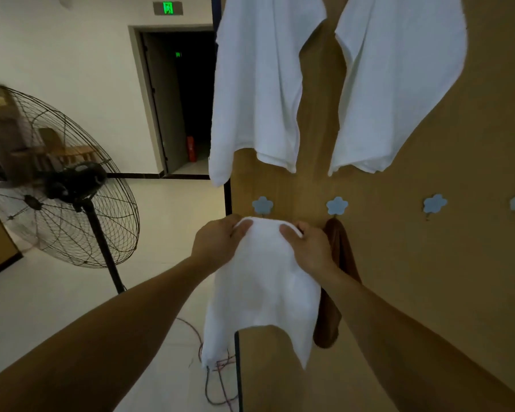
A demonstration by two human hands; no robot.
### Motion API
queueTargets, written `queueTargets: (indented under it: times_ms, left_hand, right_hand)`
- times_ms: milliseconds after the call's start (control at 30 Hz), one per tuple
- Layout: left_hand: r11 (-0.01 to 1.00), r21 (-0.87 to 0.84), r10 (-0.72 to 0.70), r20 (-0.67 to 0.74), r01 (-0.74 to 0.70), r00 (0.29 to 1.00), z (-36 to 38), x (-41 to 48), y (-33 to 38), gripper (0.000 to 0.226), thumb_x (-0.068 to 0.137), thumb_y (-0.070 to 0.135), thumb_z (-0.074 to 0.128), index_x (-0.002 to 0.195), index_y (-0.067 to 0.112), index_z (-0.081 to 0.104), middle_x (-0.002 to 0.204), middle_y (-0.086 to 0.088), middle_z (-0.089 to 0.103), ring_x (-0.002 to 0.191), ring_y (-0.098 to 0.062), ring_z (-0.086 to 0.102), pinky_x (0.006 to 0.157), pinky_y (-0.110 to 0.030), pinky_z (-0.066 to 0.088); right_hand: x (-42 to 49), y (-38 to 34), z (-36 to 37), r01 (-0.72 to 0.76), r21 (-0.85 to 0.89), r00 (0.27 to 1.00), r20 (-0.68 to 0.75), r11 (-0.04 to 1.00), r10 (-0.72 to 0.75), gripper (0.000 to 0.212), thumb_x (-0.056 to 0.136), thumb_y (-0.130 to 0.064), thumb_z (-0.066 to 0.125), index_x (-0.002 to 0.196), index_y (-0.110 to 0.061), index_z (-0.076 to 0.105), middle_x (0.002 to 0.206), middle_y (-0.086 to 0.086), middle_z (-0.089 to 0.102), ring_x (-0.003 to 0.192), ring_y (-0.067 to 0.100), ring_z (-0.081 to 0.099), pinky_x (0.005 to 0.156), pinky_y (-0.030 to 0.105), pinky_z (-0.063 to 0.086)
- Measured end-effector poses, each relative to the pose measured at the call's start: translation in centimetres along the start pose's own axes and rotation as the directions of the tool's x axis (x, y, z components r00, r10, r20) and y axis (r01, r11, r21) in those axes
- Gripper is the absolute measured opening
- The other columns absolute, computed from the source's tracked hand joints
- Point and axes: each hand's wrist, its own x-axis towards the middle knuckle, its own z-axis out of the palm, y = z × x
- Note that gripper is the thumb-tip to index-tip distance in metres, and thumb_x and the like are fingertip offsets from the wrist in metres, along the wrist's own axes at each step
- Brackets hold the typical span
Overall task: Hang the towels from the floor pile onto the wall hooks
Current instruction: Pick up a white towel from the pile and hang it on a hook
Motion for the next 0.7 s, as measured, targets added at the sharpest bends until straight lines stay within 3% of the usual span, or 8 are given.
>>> queueTargets:
  times_ms: [133, 300, 433, 533, 567, 633, 667, 700]
  left_hand:
    - [0.997, 0.062, 0.037, -0.052, -0.034, 0.998, 1.9, 3.5, -1.6, 0.051, 0.097, 0.057, 0.025, 0.109, 0.023, 0.062, 0.090, 0.000, 0.068, 0.077, -0.018, 0.061, 0.066, -0.027, 0.041]
    - [0.997, 0.076, 0.007, -0.073, -0.002, 0.997, 4.4, 5.7, -3.0, 0.047, 0.098, 0.056, 0.025, 0.094, 0.024, 0.059, 0.071, 0.009, 0.056, 0.064, -0.015, 0.056, 0.059, -0.024, 0.036]
    - [0.986, 0.121, -0.106, -0.053, 0.112, 0.993, 6.7, 4.7, -3.6, 0.042, 0.097, 0.056, 0.029, 0.079, 0.024, 0.049, 0.059, 0.012, 0.042, 0.055, -0.015, 0.047, 0.055, -0.025, 0.033]
    - [0.957, -0.050, -0.280, 0.099, 0.286, 0.955, 7.9, 3.9, -3.8, 0.045, 0.094, 0.055, 0.040, 0.079, 0.017, 0.058, 0.069, 0.004, 0.056, 0.069, -0.019, 0.060, 0.060, -0.027, 0.044]
    - [0.893, -0.203, -0.361, 0.208, 0.401, 0.909, 8.2, 3.9, -3.1, 0.044, 0.091, 0.055, 0.047, 0.082, 0.014, 0.062, 0.075, 0.001, 0.061, 0.078, -0.021, 0.064, 0.067, -0.030, 0.049]
    - [0.620, -0.401, -0.579, 0.347, 0.675, 0.738, 8.8, 3.7, -0.8, 0.062, 0.077, 0.070, 0.052, 0.096, 0.013, 0.063, 0.087, 0.002, 0.063, 0.094, -0.020, 0.062, 0.087, -0.033, 0.046]
    - [0.501, -0.372, -0.714, 0.332, 0.782, 0.616, 9.2, 3.4, 0.7, 0.075, 0.068, 0.084, 0.042, 0.101, 0.020, 0.061, 0.096, 0.005, 0.061, 0.101, -0.018, 0.057, 0.092, -0.033, 0.036]
    - [0.471, -0.309, -0.794, 0.259, 0.826, 0.550, 9.9, 3.1, 1.8, 0.090, 0.060, 0.092, 0.029, 0.111, 0.025, 0.061, 0.107, 0.008, 0.059, 0.110, -0.017, 0.052, 0.098, -0.034, 0.028]
  right_hand:
    - [3.7, 0.2, 2.0, 0.002, -0.084, 0.992, -0.125, 0.996, -0.012, 0.036, 0.094, -0.044, 0.054, 0.090, -0.011, 0.068, 0.077, 0.005, 0.067, 0.077, 0.023, 0.063, 0.071, 0.039, 0.052]
    - [6.0, 1.3, 4.4, -0.083, -0.253, 0.960, -0.279, 0.964, 0.009, 0.041, 0.095, -0.052, 0.046, 0.094, -0.017, 0.066, 0.085, 0.004, 0.069, 0.080, 0.023, 0.063, 0.070, 0.034, 0.051]
    - [5.8, 2.5, 5.5, -0.143, -0.323, 0.951, -0.305, 0.936, 0.040, 0.041, 0.091, -0.058, 0.049, 0.074, -0.022, 0.061, 0.070, -0.002, 0.065, 0.067, 0.019, 0.061, 0.056, 0.025, 0.044]
    - [5.6, 3.4, 5.7, -0.228, -0.166, 0.956, -0.226, 0.959, 0.188, 0.043, 0.085, -0.056, 0.059, 0.059, -0.023, 0.053, 0.059, -0.006, 0.058, 0.058, 0.013, 0.058, 0.053, 0.025, 0.044]
    - [5.6, 3.8, 5.9, -0.291, -0.067, 0.948, -0.158, 0.954, 0.278, 0.040, 0.081, -0.055, 0.064, 0.060, -0.021, 0.057, 0.061, -0.001, 0.061, 0.061, 0.017, 0.062, 0.056, 0.031, 0.050]
    - [5.2, 4.2, 6.4, -0.450, 0.164, 0.890, 0.001, 0.878, 0.456, 0.039, 0.071, -0.055, 0.073, 0.070, -0.017, 0.065, 0.074, 0.005, 0.068, 0.073, 0.023, 0.068, 0.074, 0.040, 0.058]
    - [5.1, 4.3, 6.5, -0.491, 0.225, 0.868, 0.045, 0.842, 0.494, 0.043, 0.067, -0.058, 0.075, 0.077, -0.017, 0.066, 0.081, 0.005, 0.068, 0.080, 0.024, 0.067, 0.083, 0.041, 0.056]
    - [5.1, 4.3, 6.5, -0.501, 0.213, 0.864, 0.061, 0.839, 0.500, 0.048, 0.065, -0.061, 0.075, 0.083, -0.017, 0.067, 0.087, 0.004, 0.068, 0.085, 0.023, 0.066, 0.089, 0.040, 0.053]
